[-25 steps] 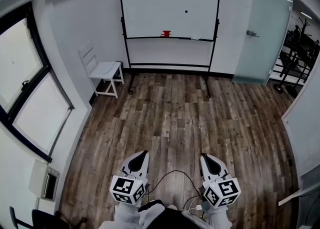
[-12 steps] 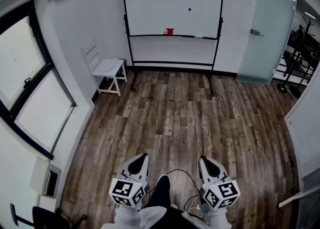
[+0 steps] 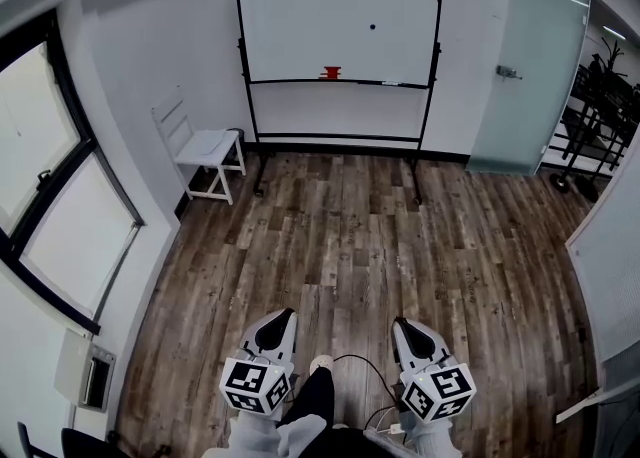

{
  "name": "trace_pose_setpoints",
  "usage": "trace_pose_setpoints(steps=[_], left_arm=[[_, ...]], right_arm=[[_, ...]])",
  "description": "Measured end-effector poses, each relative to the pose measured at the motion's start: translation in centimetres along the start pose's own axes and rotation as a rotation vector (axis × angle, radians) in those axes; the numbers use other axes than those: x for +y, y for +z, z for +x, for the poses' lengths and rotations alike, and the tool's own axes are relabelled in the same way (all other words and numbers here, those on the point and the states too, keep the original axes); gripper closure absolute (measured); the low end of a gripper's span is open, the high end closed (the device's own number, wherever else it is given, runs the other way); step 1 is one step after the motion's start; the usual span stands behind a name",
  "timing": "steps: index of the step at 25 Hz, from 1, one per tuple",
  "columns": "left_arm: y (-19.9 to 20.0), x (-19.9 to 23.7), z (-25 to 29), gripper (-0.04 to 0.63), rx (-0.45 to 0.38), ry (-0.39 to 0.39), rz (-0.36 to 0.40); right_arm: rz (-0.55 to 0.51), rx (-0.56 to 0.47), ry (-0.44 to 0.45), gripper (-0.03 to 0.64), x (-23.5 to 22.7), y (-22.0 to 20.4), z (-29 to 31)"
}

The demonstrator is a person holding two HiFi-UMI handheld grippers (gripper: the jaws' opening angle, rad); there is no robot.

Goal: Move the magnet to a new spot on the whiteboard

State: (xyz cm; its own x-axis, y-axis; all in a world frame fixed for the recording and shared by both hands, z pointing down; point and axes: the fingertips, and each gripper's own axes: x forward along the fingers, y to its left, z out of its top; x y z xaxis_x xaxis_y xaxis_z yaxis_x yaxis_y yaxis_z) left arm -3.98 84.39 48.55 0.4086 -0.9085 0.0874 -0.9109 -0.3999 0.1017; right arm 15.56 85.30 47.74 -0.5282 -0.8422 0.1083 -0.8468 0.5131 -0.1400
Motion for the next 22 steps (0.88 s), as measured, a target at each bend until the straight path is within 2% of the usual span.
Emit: trace_pose_setpoints(steps=[6,9,11,14,22], left_arm=[[1.2,2.7,5.0,0.569,-0.001,0.001,-0.013],[1.9,4.2,7.2,0.484,-0.003,-0.003,-0.021],[2.4,5.3,8.6,0.466,-0.008,0.002,-0.026],[2.8,6.8,10.5,0.404,-0.005,0.012,-0.029],[3.4,11.3,15.2,0.390,0.011,0.012,-0.059]], right_arm=[[0.001,0.006,-0.006,0.589,-2.5,1.3,4.6],[0.004,0.005,-0.010,0.589,-3.7,1.9,6.9],[0.007,0.006,-0.013,0.589,-4.4,2.4,8.5],[0.005,0.018,-0.008,0.589,-5.1,2.8,10.8],[-0.009,0.030,-0.033,0.589,-6.9,4.1,16.7]])
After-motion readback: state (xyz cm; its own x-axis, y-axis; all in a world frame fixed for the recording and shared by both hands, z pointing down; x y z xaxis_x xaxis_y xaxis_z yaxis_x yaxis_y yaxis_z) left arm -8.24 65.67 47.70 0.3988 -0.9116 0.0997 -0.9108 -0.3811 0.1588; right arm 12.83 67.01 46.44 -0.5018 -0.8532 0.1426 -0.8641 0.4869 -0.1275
